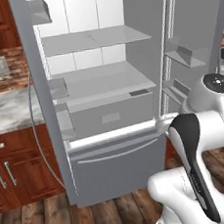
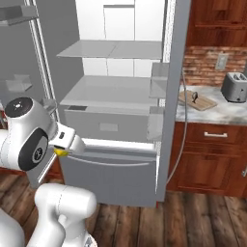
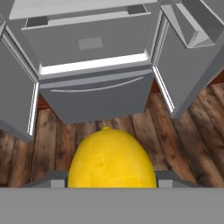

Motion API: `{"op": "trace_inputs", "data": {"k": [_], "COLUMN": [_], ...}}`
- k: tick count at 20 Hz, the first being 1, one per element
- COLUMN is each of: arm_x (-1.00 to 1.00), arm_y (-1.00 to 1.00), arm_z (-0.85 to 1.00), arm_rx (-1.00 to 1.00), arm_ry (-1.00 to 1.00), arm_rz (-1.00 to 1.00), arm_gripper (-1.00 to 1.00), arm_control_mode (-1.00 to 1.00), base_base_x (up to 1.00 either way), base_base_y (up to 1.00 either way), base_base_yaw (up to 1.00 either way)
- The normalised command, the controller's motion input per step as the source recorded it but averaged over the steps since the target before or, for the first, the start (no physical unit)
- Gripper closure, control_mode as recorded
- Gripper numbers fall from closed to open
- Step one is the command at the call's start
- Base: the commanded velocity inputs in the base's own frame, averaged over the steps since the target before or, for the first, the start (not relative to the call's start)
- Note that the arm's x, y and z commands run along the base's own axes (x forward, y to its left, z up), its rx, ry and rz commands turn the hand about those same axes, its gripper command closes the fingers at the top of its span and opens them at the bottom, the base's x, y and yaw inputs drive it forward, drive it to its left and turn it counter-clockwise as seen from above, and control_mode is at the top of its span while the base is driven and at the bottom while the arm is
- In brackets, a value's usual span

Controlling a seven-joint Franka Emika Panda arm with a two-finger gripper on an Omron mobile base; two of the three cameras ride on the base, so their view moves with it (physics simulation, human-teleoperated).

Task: Retrieve a lemon from the fridge and place it on the cutting board with the fish.

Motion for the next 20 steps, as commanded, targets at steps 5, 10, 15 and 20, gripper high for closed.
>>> {"op": "trace_inputs", "data": {"k": [5, 10, 15, 20], "arm_x": [0.0, 0.0, 0.0, 0.0], "arm_y": [0.0, 0.0, 0.0, 0.0], "arm_z": [0.0, 0.0, 0.0, 0.0], "arm_rx": [0.0, 0.0, 0.0, 0.0], "arm_ry": [0.0, 0.0, 0.0, 0.0], "arm_rz": [0.0, 0.0, 0.0, 0.0], "arm_gripper": [1.0, 1.0, 1.0, 1.0], "arm_control_mode": [1.0, 1.0, 1.0, 1.0], "base_base_x": [-0.42, -0.45, -0.19, 0.2], "base_base_y": [-0.72, -0.69, -0.5, -0.58], "base_base_yaw": [-0.16, -0.38, -0.49, -0.54]}}
